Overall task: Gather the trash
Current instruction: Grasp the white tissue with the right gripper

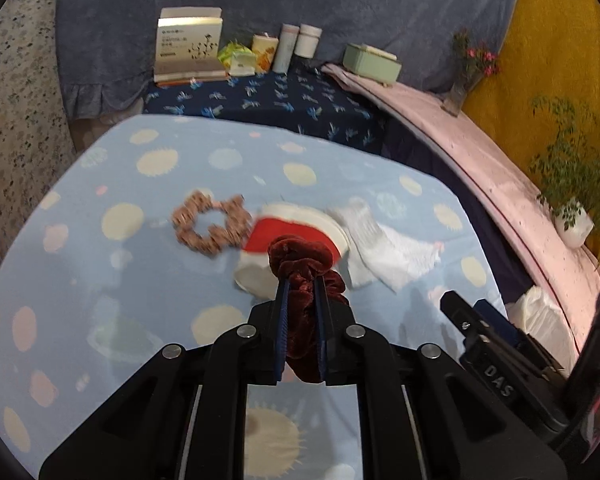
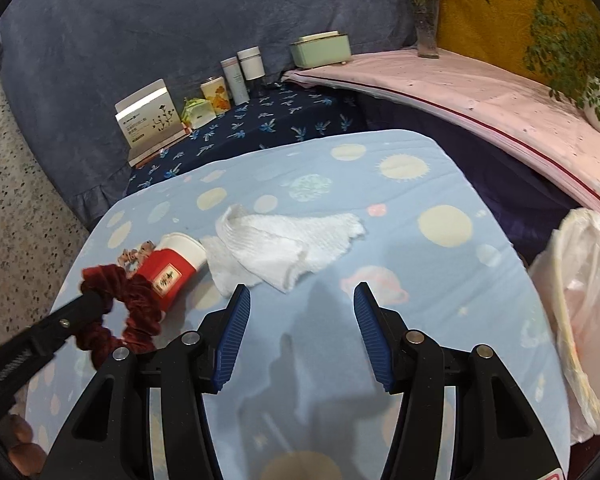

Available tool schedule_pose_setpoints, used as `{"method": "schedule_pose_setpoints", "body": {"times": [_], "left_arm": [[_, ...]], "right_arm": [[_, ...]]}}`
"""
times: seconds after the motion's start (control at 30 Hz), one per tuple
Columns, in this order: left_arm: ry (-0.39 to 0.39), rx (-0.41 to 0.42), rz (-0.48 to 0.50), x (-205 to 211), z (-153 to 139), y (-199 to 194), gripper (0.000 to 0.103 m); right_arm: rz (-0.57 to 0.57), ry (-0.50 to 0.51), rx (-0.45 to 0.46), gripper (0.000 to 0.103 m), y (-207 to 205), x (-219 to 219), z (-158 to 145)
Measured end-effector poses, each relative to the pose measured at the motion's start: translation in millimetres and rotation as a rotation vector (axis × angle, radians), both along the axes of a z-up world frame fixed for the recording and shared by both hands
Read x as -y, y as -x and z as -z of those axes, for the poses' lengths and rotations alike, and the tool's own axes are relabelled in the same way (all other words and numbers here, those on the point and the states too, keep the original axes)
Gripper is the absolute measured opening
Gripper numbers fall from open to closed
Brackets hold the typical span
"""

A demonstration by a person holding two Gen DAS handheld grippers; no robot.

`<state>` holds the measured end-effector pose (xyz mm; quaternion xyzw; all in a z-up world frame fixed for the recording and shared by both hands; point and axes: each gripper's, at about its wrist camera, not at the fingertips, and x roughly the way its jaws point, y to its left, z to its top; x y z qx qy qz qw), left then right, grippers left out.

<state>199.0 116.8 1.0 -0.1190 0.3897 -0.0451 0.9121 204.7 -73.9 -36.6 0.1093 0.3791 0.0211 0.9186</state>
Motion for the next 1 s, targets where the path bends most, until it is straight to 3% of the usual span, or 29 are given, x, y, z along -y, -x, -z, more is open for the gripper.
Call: {"method": "schedule_pose_setpoints", "body": {"times": [0.2, 0.5, 0.6, 0.7, 0.83, 1.0], "left_arm": [[0.014, 0.034, -0.027, -23.0, -12.0, -21.8, 0.011], [0.036, 0.023, -0.029, -35.6, 0.4, -45.3, 0.011], [0.036, 0.017, -0.018, -32.3, 4.7, -47.8, 0.011], [0.039, 0.011, -0.006, -27.0, 6.9, -48.1, 0.011], [0.04, 0.008, 0.007, -17.6, 6.2, -43.4, 0.011], [0.037, -0.001, 0.031, -4.2, 5.0, -32.3, 0.011]], "right_arm": [[-0.035, 0.024, -0.035, 0.057, -37.9, -25.6, 13.4], [-0.014, 0.047, -0.098, 0.064, -83.4, -31.2, 40.6], [0.0, 0.078, -0.113, 0.052, -86.2, -32.5, 50.4], [-0.005, 0.139, -0.113, 0.033, -82.3, -35.2, 51.2], [-0.041, 0.127, -0.121, 0.005, -72.0, -31.7, 49.8], [-0.042, 0.111, -0.118, 0.003, -46.1, -26.0, 43.4]]}}
